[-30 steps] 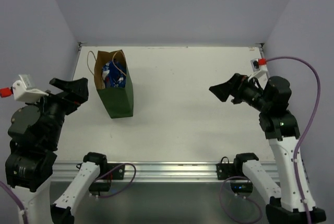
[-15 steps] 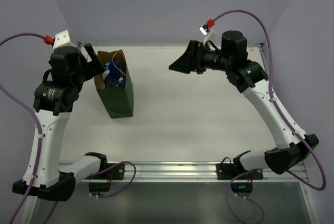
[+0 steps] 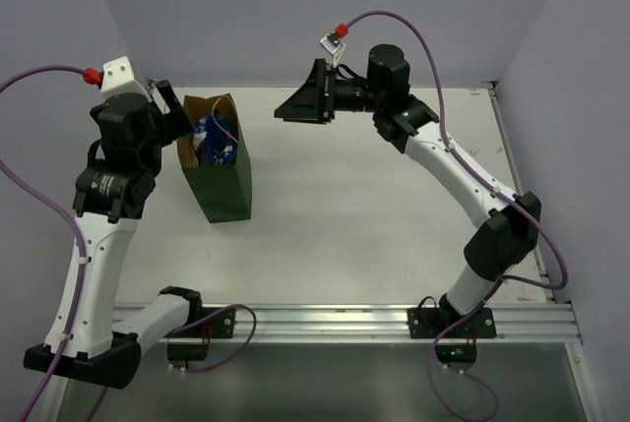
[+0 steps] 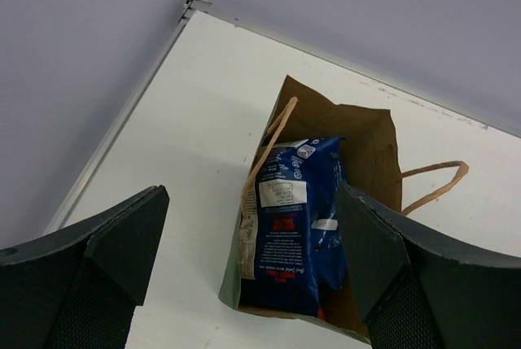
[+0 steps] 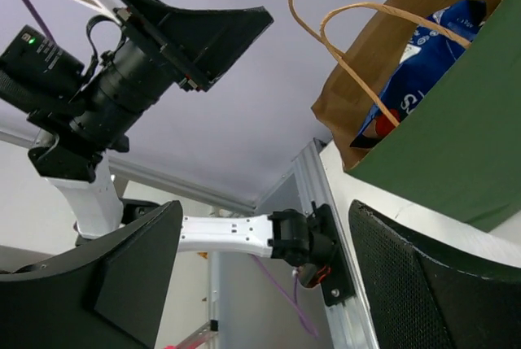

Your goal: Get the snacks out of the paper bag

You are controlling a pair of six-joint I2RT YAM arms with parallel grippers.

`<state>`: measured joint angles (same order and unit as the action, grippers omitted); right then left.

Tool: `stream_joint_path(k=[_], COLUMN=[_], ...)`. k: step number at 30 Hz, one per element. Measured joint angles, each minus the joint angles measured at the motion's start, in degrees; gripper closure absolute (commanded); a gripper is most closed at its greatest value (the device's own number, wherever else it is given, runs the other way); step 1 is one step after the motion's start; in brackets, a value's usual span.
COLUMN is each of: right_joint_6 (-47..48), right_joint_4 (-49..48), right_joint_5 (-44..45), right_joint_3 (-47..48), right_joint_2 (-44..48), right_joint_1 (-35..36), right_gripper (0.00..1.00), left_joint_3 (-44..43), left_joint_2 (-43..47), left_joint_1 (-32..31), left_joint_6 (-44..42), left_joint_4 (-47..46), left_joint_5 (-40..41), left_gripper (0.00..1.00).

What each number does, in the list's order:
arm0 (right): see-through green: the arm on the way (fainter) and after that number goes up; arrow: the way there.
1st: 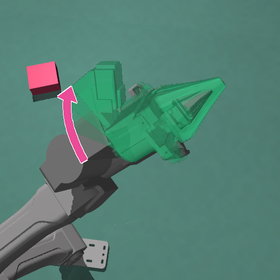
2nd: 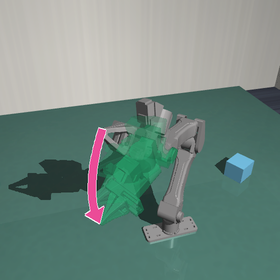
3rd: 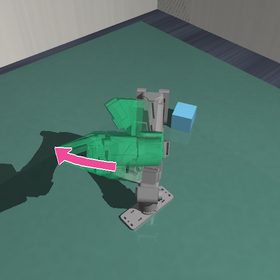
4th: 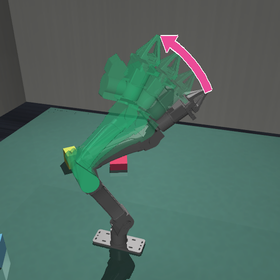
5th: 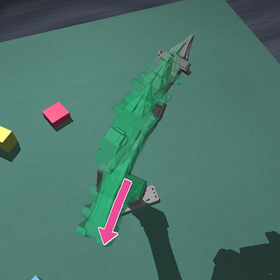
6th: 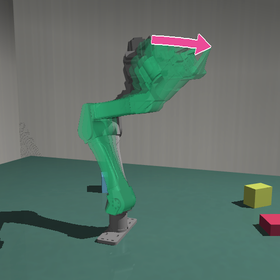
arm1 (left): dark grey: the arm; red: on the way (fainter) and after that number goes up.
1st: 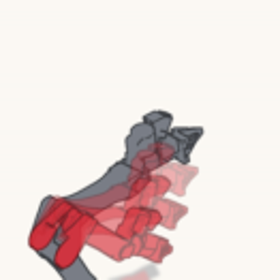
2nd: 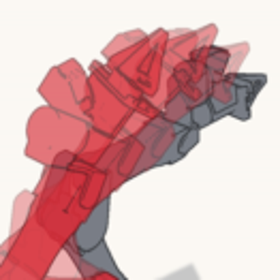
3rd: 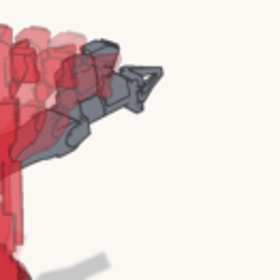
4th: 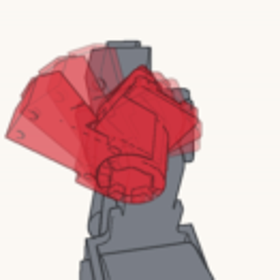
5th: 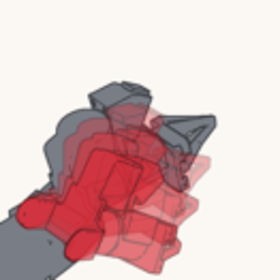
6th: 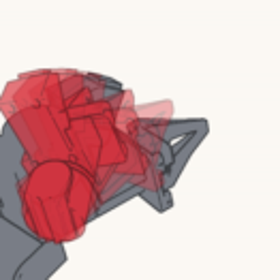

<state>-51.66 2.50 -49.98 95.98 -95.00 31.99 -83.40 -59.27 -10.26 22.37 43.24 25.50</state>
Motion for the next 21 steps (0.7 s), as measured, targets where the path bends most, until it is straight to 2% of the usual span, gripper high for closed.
stream_joint_path(k=[5, 10, 11, 15, 21], right_joint_6=[-3.91, -5.97, -6.32, -7.32, -6.49], right_joint_4=[-4.48, -8.79, -9.53, -11.5, -9.29], right_joint_5=[-1.7, -2.27, -2.34, -2.27, -0.81], right_joint_3=[4.09, 5.53, 6.01, 10.08, 18.73], right_joint_2=[-6.58, -8.2, -8.57, -12.11, -20.04], right_joint_1=[1.55, 2.54, 2.62, 3.32, 4.9], right_gripper=[0.15, 0.16, 0.16, 0.18, 0.19], left_joint_3=[3.28, 7.04, 7.63, 9.88, 10.21], left_joint_2=[-0.13, -0.22, -0.33, -0.57, -1.77], left_joint_1=[0.7, 2.71, 3.08, 4.74, 6.95], left_joint_6=[-2.64, -4.2, -4.44, -4.7, -4.74], left_joint_4=[-4.81, -8.55, -9.22, -11.74, -14.08], left_joint_5=[0.28, -0.22, -0.46, -2.25, -6.29], left_gripper=[0.09, 0.14, 0.17, 0.42, 0.64])
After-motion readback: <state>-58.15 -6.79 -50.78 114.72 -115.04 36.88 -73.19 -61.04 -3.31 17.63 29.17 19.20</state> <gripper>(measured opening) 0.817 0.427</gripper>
